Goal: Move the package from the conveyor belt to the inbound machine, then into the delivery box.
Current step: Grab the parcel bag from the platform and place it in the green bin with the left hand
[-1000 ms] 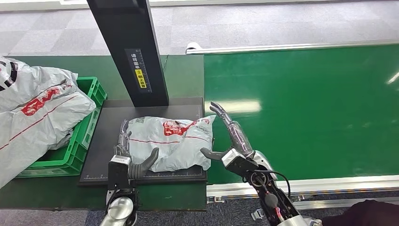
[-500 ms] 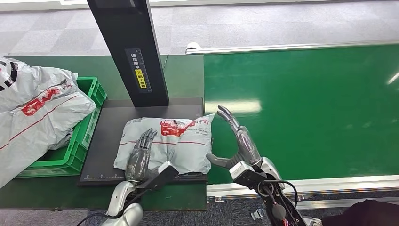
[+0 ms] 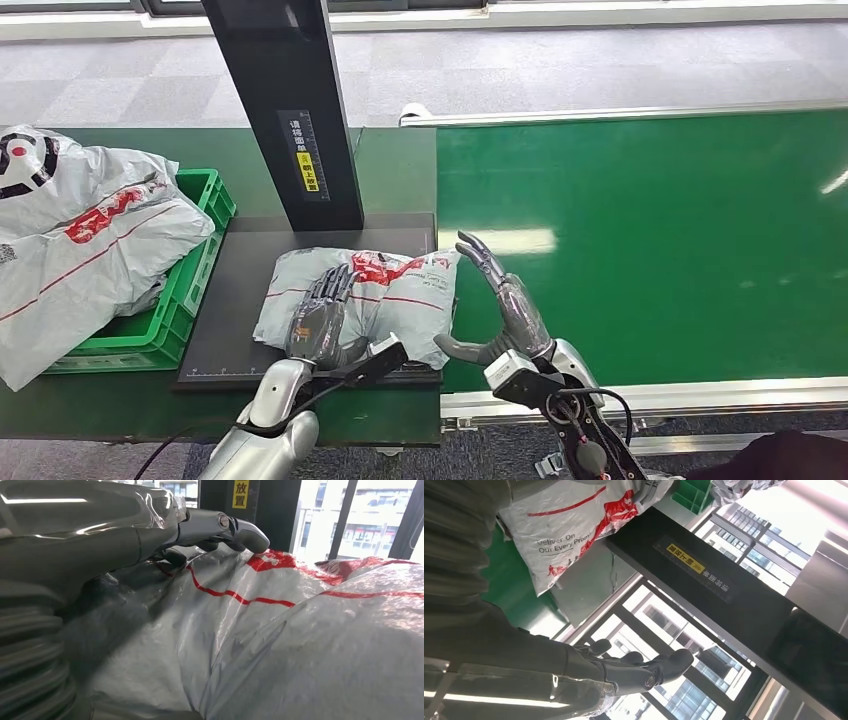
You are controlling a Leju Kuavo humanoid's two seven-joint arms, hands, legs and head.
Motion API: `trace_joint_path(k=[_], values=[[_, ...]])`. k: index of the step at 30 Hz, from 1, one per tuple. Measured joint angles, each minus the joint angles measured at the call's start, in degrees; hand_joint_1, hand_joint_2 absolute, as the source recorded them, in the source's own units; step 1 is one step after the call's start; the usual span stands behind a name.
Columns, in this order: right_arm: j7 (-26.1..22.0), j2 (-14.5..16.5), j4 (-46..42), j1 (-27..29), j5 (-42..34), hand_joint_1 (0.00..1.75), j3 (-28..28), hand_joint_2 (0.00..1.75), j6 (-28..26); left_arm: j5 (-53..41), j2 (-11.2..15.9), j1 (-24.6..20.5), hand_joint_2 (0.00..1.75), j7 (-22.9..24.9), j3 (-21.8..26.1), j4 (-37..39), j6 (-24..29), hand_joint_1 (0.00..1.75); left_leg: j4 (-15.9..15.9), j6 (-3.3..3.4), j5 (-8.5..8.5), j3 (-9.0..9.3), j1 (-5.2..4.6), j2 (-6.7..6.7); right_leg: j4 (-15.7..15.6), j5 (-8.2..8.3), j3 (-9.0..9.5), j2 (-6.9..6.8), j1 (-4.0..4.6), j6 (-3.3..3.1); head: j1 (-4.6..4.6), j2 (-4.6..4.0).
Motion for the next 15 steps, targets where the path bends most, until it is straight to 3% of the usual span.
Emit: trace_joint_path(k=[1,3,8,15], values=[[0.00,0.03,-0.15,0.07,0.01,0.00,-0.07,1.75,-0.07,0.67,-0.09,0.00,1.75,-0.80,0.20,0.10,0.12,1.66,0.00,-0.01,0.00,0.11,0.00,0.01,0.00,-0.02,0.09,0.00,0.00,-0.04,0.01,0.00],[0.00,0.12,-0.68,0.27,0.01,0.00,-0.27,1.75,-0.19,1.67,-0.24,0.23,1.75,-2.84,0.63,0.14,1.57,1.72,0.02,-0.03,0.13,0.10,0.00,0.03,0.01,0.05,0.03,0.01,0.01,-0.09,0.01,0.00],[0.00,0.34,-1.58,1.70,0.27,0.00,-1.37,1.75,-0.26,4.67,-0.67,1.35,1.75,-7.23,2.11,0.08,7.71,1.75,0.06,-0.05,0.33,-0.42,0.01,0.04,0.04,0.21,-0.50,0.01,0.01,-0.12,-0.01,0.00],[-0.01,0.48,-1.58,3.52,0.51,0.00,-2.32,1.75,-0.21,9.47,-1.04,2.58,1.75,-11.55,4.14,-1.28,12.15,1.75,0.07,-0.06,0.29,-0.99,0.01,0.06,0.05,0.20,-1.09,0.03,0.01,-0.11,-0.01,0.00]])
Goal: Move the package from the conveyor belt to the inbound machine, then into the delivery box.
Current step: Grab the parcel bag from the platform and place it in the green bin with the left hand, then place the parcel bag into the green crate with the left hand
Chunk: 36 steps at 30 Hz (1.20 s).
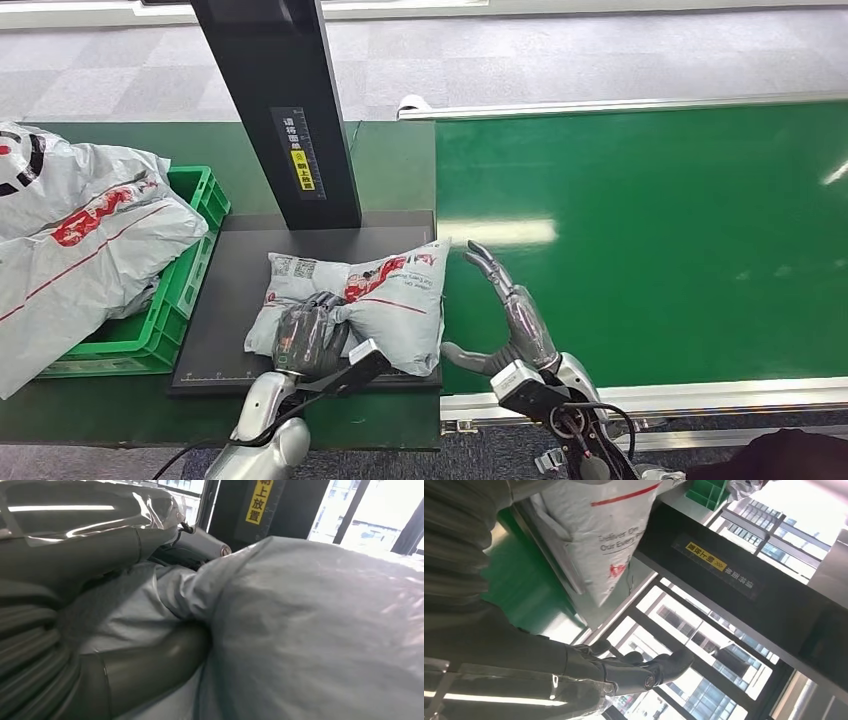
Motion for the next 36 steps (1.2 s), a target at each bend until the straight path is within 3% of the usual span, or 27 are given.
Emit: trace_joint_path(k=[10,15,17,21,27,36], values=[[0.00,0.40,0.00,0.65,-0.76,0.00,-0.42,1.75,-0.07,12.58,-0.48,3.18,1.75,-13.12,2.20,-5.29,8.42,1.75,0.00,-0.02,-0.01,-0.25,0.02,0.03,0.00,0.00,-0.26,0.02,0.02,0.00,0.00,0.00],[0.00,0.46,0.01,0.61,-1.47,0.00,-0.39,1.75,-0.21,14.36,-2.86,5.20,1.75,-27.71,6.23,-11.76,9.26,1.75,0.02,-0.02,0.00,-0.49,0.01,0.03,0.01,0.00,-0.45,0.02,0.01,0.00,0.02,0.00],[0.00,0.61,0.11,0.48,-1.92,0.00,-0.27,1.75,-0.21,11.58,-4.30,5.92,1.75,-30.81,8.81,-16.81,9.27,1.75,0.03,-0.01,0.00,-0.54,0.01,0.03,0.01,0.01,-0.51,0.02,0.01,0.01,0.01,0.00],[0.01,0.75,0.73,-0.34,-2.95,0.00,0.70,1.75,-0.33,3.76,-5.59,6.01,1.75,-31.72,13.01,-28.32,9.27,1.75,0.03,-0.02,0.00,-0.58,0.02,0.04,0.01,0.01,-0.57,0.03,0.02,0.00,-0.01,0.00],[0.00,0.85,1.73,-1.50,-4.29,0.00,2.34,1.75,-0.90,-4.29,-5.42,4.36,1.75,-31.80,18.12,-39.50,9.27,1.75,0.02,-0.03,0.02,-0.60,0.07,0.04,0.02,0.02,-0.61,0.03,0.08,-0.01,0.01,0.00],[0.00,0.62,2.34,-1.73,-4.96,0.00,3.66,1.75,-1.44,-9.51,-4.08,1.42,1.75,-31.83,24.18,-46.78,9.25,1.75,0.03,-0.03,0.01,-0.65,0.06,0.03,0.03,0.02,-0.65,0.02,0.06,-0.01,0.02,0.00]])
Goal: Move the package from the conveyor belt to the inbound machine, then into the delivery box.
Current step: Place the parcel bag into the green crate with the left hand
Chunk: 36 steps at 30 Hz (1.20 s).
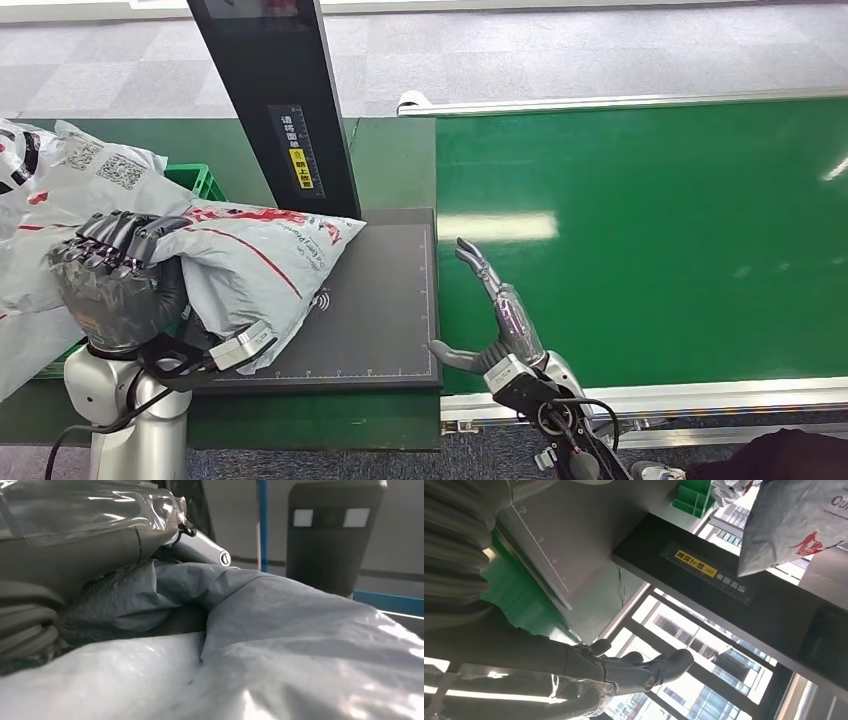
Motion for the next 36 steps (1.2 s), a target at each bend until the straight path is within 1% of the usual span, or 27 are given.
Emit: trace_joint_path(k=[5,6,7,8,9,11,12,13,14,15,16,19,22,24,26,29,34,36], values=[[0.00,-0.31,-0.01,0.33,-0.12,0.00,0.27,1.75,-0.99,-5.44,0.37,-3.69,1.75,0.39,5.93,-0.60,-0.02,1.75,0.00,0.00,0.00,-0.02,0.00,0.00,-0.01,0.00,-0.06,0.00,0.00,0.00,-0.01,0.00],[0.00,-0.39,-0.02,0.57,0.00,0.00,0.30,1.75,-1.22,-7.61,0.72,-4.84,1.75,1.86,7.55,0.22,-0.03,1.75,0.00,-0.01,0.01,-0.02,0.00,0.00,-0.01,0.00,-0.07,0.00,0.00,0.00,0.00,0.00],[0.00,-0.47,-0.04,0.85,0.16,0.00,0.33,1.75,-1.43,-10.43,1.62,-6.06,1.75,5.36,9.08,1.81,-0.04,1.75,0.00,-0.01,0.01,0.00,0.00,0.02,-0.01,0.01,-0.08,0.01,0.00,-0.02,-0.01,0.00],[0.00,-0.54,-0.08,1.13,0.37,0.00,0.34,1.75,-1.54,-13.22,3.55,-7.25,1.75,11.43,9.87,4.41,-0.04,1.75,0.00,-0.03,0.02,0.02,0.01,0.09,0.01,0.03,-0.10,0.07,0.02,-0.05,0.00,0.00],[0.00,-0.62,-0.12,1.39,0.64,0.00,0.34,1.75,-1.61,-15.71,6.39,-8.25,1.75,20.23,9.73,7.86,-0.05,1.75,-0.01,-0.06,0.04,0.04,0.04,0.20,0.03,0.07,-0.14,0.18,0.05,-0.10,0.01,0.00],[0.00,-0.81,-0.23,1.93,1.11,0.00,0.31,1.75,-1.59,-17.81,13.57,-10.05,1.75,41.51,6.21,15.54,-0.05,1.75,-0.01,-0.13,0.07,0.02,0.13,0.47,0.07,0.15,-0.26,0.41,0.13,-0.23,-0.02,0.00],[0.00,-0.91,-0.27,2.15,1.33,0.00,0.28,1.75,-1.48,-17.97,16.77,-11.14,1.75,51.37,3.82,19.22,-0.05,1.75,-0.01,-0.17,0.09,0.00,0.17,0.54,0.08,0.17,-0.31,0.47,0.17,-0.27,-0.02,0.00],[0.00,-0.99,-0.30,2.30,1.61,0.00,0.26,1.75,-1.22,-18.01,19.32,-12.55,1.75,59.68,1.49,23.28,-0.05,1.75,-0.01,-0.19,0.11,-0.02,0.19,0.54,0.08,0.18,-0.32,0.47,0.19,-0.29,-0.03,0.00],[0.00,-1.05,-0.31,2.37,1.92,0.00,0.24,1.75,-0.87,-18.04,21.38,-14.14,1.75,65.68,-0.57,27.62,-0.05,1.75,-0.01,-0.23,0.13,-0.03,0.20,0.50,0.08,0.17,-0.31,0.45,0.19,-0.29,0.00,0.00],[0.00,-1.06,-0.31,2.37,2.22,0.00,0.23,1.75,-0.46,-18.05,23.03,-15.69,1.75,68.73,-2.36,32.30,-0.05,1.75,-0.01,-0.25,0.15,-0.04,0.20,0.48,0.09,0.17,-0.29,0.44,0.20,-0.29,0.01,0.00],[0.00,-1.05,-0.31,2.34,2.54,0.00,0.22,1.75,-0.02,-18.05,24.52,-17.10,1.75,69.31,-3.82,37.18,-0.05,1.75,-0.02,-0.27,0.16,-0.05,0.20,0.51,0.10,0.18,-0.29,0.46,0.19,-0.30,0.01,0.00],[0.00,-1.05,-0.29,2.33,3.16,0.00,0.03,1.75,0.93,-18.04,28.05,-21.10,1.75,64.84,-5.79,49.77,-0.04,1.75,-0.02,-0.27,0.16,-0.07,0.20,0.69,0.10,0.23,-0.32,0.60,0.17,-0.32,0.02,0.00],[0.00,-1.08,-0.27,2.32,3.27,0.00,-0.15,1.75,1.60,-17.89,29.90,-25.58,1.75,63.60,-5.88,61.12,-0.48,1.75,-0.01,-0.27,0.16,-0.08,0.17,0.68,0.09,0.24,-0.32,0.60,0.13,-0.31,0.01,0.00],[0.00,-1.09,-0.26,2.31,3.32,0.00,-0.19,1.75,2.02,-17.76,30.52,-28.07,1.75,63.45,-5.52,67.64,-1.50,1.75,-0.01,-0.27,0.15,-0.08,0.15,0.64,0.09,0.24,-0.31,0.57,0.13,-0.31,0.02,0.00],[0.00,-1.09,-0.25,2.30,3.41,0.00,-0.19,1.75,2.35,-17.65,30.75,-29.90,1.75,63.38,-5.14,72.37,-2.61,1.75,-0.01,-0.28,0.14,-0.08,0.15,0.63,0.09,0.24,-0.30,0.57,0.13,-0.31,0.01,0.00],[0.00,-1.06,-0.17,2.27,3.52,0.00,-0.20,1.75,2.66,-17.11,30.81,-31.71,1.75,63.20,-4.68,77.43,-4.47,1.75,-0.03,-0.29,0.13,-0.04,0.15,0.67,0.09,0.24,-0.30,0.60,0.14,-0.31,0.01,0.00],[0.00,-0.97,0.19,1.97,3.90,0.00,-0.20,1.75,3.28,-16.49,30.53,-33.30,1.75,62.72,-3.56,81.70,-8.03,1.75,-0.04,-0.30,0.14,0.06,0.18,0.68,0.10,0.24,-0.24,0.61,0.16,-0.32,0.01,0.00],[0.00,-0.76,0.60,1.44,4.19,0.00,-0.26,1.75,3.69,-16.50,30.27,-33.87,1.75,62.71,-3.21,82.52,-9.97,0.88,-0.06,-0.30,0.14,0.12,0.18,0.68,0.11,0.24,-0.18,0.61,0.16,-0.32,0.01,0.00]])
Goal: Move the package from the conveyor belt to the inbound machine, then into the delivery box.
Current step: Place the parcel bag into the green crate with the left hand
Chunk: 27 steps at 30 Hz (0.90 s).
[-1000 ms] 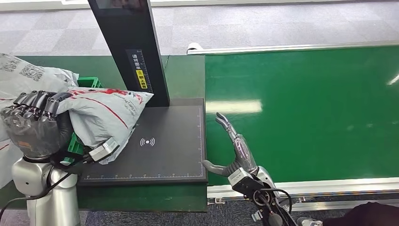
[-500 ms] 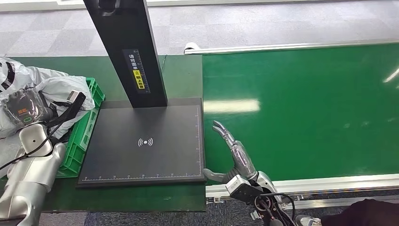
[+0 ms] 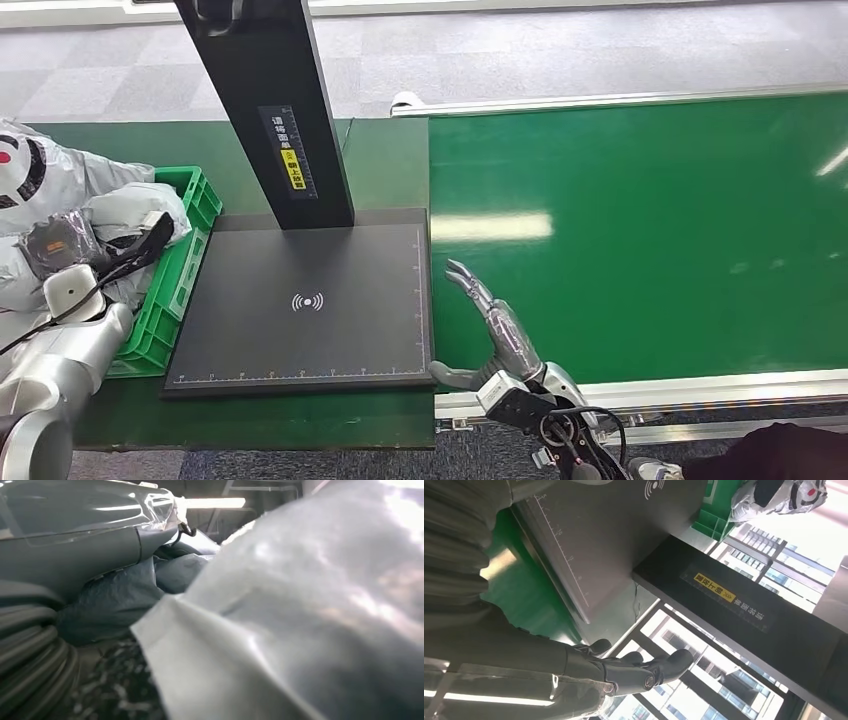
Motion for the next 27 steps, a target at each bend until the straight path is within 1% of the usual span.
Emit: trace_joint_path(k=[2,4,7,12,14,16,18,21,22,24,25,26,27], values=[[0.00,0.37,0.63,-0.65,0.19,0.00,-0.22,1.75,0.47,0.03,-0.39,-0.27,1.75,-0.27,0.52,0.40,-0.08,0.01,0.00,0.00,0.00,0.05,0.00,0.00,0.00,0.00,0.04,0.00,0.00,0.00,0.00,0.00],[0.00,0.80,1.21,-1.07,0.51,0.00,-0.64,1.75,0.89,0.39,-0.88,0.05,1.75,-1.49,1.16,0.54,2.80,0.00,0.00,-0.01,0.01,0.07,0.01,-0.02,0.00,0.00,0.06,-0.01,0.01,0.00,0.00,0.00],[0.00,1.37,1.82,-1.20,0.96,0.00,-1.11,1.75,1.08,1.73,-1.85,0.96,1.75,-4.94,2.41,0.71,7.88,0.00,0.01,-0.02,0.03,0.04,0.01,-0.07,0.00,0.00,0.06,-0.06,0.01,0.00,0.00,0.00],[0.00,1.99,2.51,-1.35,1.00,0.00,-1.32,1.75,1.08,2.89,-3.11,1.56,1.75,-7.68,3.92,0.69,9.45,0.00,0.02,-0.01,0.03,0.00,-0.03,-0.13,0.00,0.00,0.07,-0.11,-0.02,0.00,0.00,0.00],[0.00,2.12,2.71,-1.40,0.92,0.00,-1.33,1.75,0.93,4.00,-4.02,2.59,0.87,-11.19,4.91,-1.20,9.85,0.00,0.02,-0.01,0.03,0.01,-0.05,-0.13,0.00,0.00,0.05,-0.11,-0.04,0.00,-0.01,0.00],[0.00,2.24,2.81,-1.40,0.73,0.00,-1.31,1.75,0.43,5.30,-5.95,5.44,0.00,-18.58,7.40,-7.40,10.00,0.00,0.04,0.00,0.03,-0.01,-0.06,-0.17,-0.01,-0.01,0.02,-0.14,-0.05,0.02,-0.02,0.00],[0.00,2.29,2.83,-1.40,0.45,0.00,-1.29,1.75,-0.14,6.47,-8.56,8.50,0.00,-26.96,11.21,-15.06,10.03,0.00,0.05,0.03,0.05,-0.07,-0.06,-0.33,-0.01,-0.03,0.02,-0.27,-0.05,0.04,0.01,0.00],[0.00,2.40,2.83,-1.36,-0.05,0.00,-1.24,1.75,-0.74,7.86,-12.12,11.32,0.00,-36.22,17.09,-23.72,10.03,0.00,0.06,0.06,0.07,-0.15,-0.07,-0.42,-0.01,-0.03,-0.01,-0.35,-0.05,0.05,0.00,0.00],[0.00,2.44,2.83,-1.33,-0.35,0.00,-1.22,1.75,-0.99,8.55,-13.43,11.86,0.00,-40.95,19.35,-26.37,10.03,0.00,0.07,0.07,0.08,-0.18,-0.07,-0.42,-0.02,-0.03,-0.02,-0.36,-0.05,0.05,0.01,0.00],[0.00,2.47,2.83,-1.27,-0.99,0.00,-1.12,1.75,-1.49,10.64,-16.42,12.18,0.00,-52.74,24.90,-31.37,10.03,0.00,0.08,0.10,0.10,-0.23,-0.07,-0.44,-0.02,-0.02,-0.04,-0.39,-0.05,0.05,0.02,0.00],[0.00,2.51,2.83,-1.25,-1.26,0.00,-1.03,1.75,-1.70,12.04,-17.96,12.13,0.00,-57.60,27.67,-33.72,10.03,0.00,0.08,0.10,0.09,-0.24,-0.07,-0.40,-0.02,-0.01,-0.05,-0.37,-0.06,0.05,0.03,0.00],[0.00,2.55,2.83,-1.21,-1.46,0.00,-0.93,1.75,-1.91,13.38,-19.29,12.10,0.00,-60.66,30.00,-35.99,10.03,0.00,0.08,0.10,0.08,-0.24,-0.07,-0.31,-0.02,0.00,-0.07,-0.30,-0.06,0.05,0.02,0.00],[0.00,2.57,2.83,-1.15,-1.70,0.00,-0.86,1.75,-2.13,14.57,-20.34,12.20,0.00,-62.08,31.64,-38.39,10.03,0.00,0.07,0.09,0.07,-0.24,-0.07,-0.22,-0.02,0.01,-0.10,-0.22,-0.06,0.04,0.01,0.00]])
